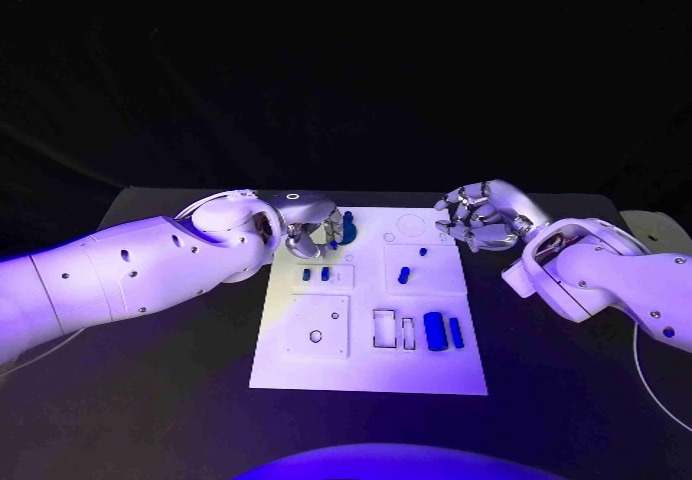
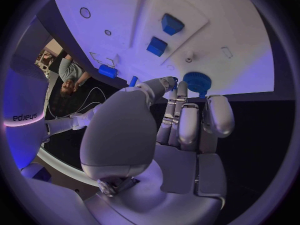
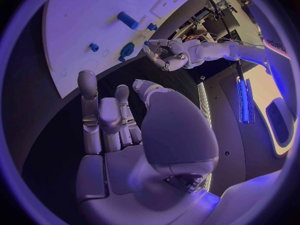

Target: Assemble the parts on the task board

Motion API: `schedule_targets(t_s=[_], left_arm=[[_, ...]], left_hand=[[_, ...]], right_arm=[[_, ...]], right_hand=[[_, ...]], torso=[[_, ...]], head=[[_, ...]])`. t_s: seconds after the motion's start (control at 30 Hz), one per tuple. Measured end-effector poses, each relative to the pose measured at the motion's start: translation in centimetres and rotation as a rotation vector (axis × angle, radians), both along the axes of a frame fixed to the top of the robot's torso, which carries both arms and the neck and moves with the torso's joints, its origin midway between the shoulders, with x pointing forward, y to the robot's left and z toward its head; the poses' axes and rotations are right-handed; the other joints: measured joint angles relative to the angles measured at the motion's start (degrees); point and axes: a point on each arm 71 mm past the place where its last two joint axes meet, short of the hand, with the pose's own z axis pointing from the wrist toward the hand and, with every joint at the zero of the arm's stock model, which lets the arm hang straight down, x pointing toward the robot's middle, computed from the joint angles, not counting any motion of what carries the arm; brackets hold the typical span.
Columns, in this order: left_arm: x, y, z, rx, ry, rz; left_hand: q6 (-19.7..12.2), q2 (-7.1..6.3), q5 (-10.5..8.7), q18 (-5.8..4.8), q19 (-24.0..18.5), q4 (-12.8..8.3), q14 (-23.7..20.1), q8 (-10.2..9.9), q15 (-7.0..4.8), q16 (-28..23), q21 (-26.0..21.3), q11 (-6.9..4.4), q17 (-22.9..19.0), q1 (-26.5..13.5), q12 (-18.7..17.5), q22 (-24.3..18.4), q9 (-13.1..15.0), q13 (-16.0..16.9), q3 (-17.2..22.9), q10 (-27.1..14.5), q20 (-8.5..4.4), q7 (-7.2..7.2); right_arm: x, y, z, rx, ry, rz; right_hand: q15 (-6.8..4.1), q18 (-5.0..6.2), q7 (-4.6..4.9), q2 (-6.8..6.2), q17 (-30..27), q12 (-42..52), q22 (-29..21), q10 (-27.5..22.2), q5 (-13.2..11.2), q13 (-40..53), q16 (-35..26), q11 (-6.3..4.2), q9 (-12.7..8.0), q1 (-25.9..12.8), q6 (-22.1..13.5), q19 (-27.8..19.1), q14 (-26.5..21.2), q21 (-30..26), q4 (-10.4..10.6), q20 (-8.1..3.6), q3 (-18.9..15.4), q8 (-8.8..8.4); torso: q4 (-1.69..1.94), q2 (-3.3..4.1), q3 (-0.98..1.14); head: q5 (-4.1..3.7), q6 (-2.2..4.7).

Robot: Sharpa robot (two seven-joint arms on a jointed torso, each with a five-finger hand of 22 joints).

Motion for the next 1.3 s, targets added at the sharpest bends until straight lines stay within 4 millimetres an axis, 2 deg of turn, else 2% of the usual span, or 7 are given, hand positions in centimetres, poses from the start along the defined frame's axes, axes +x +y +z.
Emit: schedule_targets(t_s=[0.17, 0.37, 0.8, 0.9, 1.3], left_arm=[[0.1, 1.9, -0.1, 0.007, 0.006, 0.043], [0.2, 2.8, 0.0, 0.008, 0.012, 0.069], [0.1, 2.8, -0.2, 0.007, 0.04, 0.078], [0.2, 2.8, -0.3, 0.01, 0.047, 0.083], [0.5, 2.2, -0.5, 0.023, 0.071, 0.082]], left_hand=[[0.0, 0.0, 0.0, 0.0, 0.0, 0.0, 0.0, 0.0, 0.0, 0.0, 0.0, 0.0, -0.1, 0.0, 0.0, 0.0, 0.0, 0.0, 0.0, 0.0, 0.0, 0.0], [0.0, -0.06, 0.0, 0.0, 0.0, 0.0, 0.0, 0.0, 0.0, 0.0, 0.0, 0.0, -0.2, -0.5, -0.2, -0.1, 0.0, 0.0, 0.0, 0.0, 0.0, 0.0], [0.0, -0.07, -0.21, 0.01, 0.0, 0.3, 0.0, 0.0, 0.0, 0.0, 0.0, -0.19, -0.3, -1.0, -0.5, -0.1, 0.0, 0.1, -0.3, 0.2, 0.0, 0.0], [0.2, -0.2, -0.75, 0.01, 0.0, 0.6, 0.0, -0.3, 0.0, 0.0, 0.0, -0.19, -0.4, -1.5, -0.9, -0.1, 0.0, 0.1, -0.6, 0.2, 0.0, -0.21], [0.2, -0.22, -0.85, 0.01, 0.0, 0.6, 0.0, -0.3, 0.0, 0.0, 0.0, -0.19, -0.5, -1.6, -0.9, -0.2, 0.1, 0.2, -0.6, 0.2, 0.0, -0.21]], right_arm=[[0.0, -0.1, 0.0, 0.0, 0.0, -0.001], [0.0, -0.1, -0.1, -0.001, 0.001, -0.002], [0.0, -0.1, -0.2, -0.001, 0.003, -0.002], [0.0, 0.0, -0.2, -0.001, 0.003, -0.002], [0.0, 0.0, -0.2, 0.0, 0.004, 0.0]], right_hand=[[0.0, 0.0, 0.0, 0.0, 0.0, 0.0, 0.0, 0.0, 0.0, 0.0, 0.0, 0.03, 0.0, 0.0, 0.0, 0.0, 0.0, 0.0, 0.0, 0.0, 0.0, 0.0], [0.0, 0.0, -0.14, 0.0, 0.0, 0.0, 0.0, 0.1, 0.0, 0.0, 0.0, 0.09, 0.0, 0.0, 0.2, 0.0, 0.0, 0.0, 0.0, 0.0, 0.0, 0.0], [0.0, 0.0, -0.14, 0.0, 0.0, 0.0, 0.0, 0.0, 0.0, 0.0, 0.0, -0.04, 0.0, 0.0, 0.2, 0.0, 0.0, 0.0, 0.0, 0.0, 0.0, 0.0], [0.0, 0.0, -0.14, 0.0, 0.0, 0.0, 0.0, 0.0, 0.0, 0.0, 0.0, -0.04, 0.0, 0.0, 0.2, 0.0, 0.0, 0.0, 0.0, 0.0, 0.0, 0.0], [0.0, 0.0, -0.09, 0.0, -0.1, 0.0, -0.2, 0.0, 0.0, -0.2, -0.3, -0.02, 0.0, 0.0, 0.1, 0.0, 0.0, -0.3, 0.0, 0.0, 0.0, 0.0]], torso=[[0.03, 0.04, -0.04], [0.0, 0.04, -0.03], [-0.09, 0.01, 0.07], [-0.09, 0.01, 0.09], [-0.09, 0.02, 0.05]], head=[[-0.01, -0.05], [0.13, -0.14], [0.47, -0.42], [0.49, -0.46], [0.68, -0.65]])
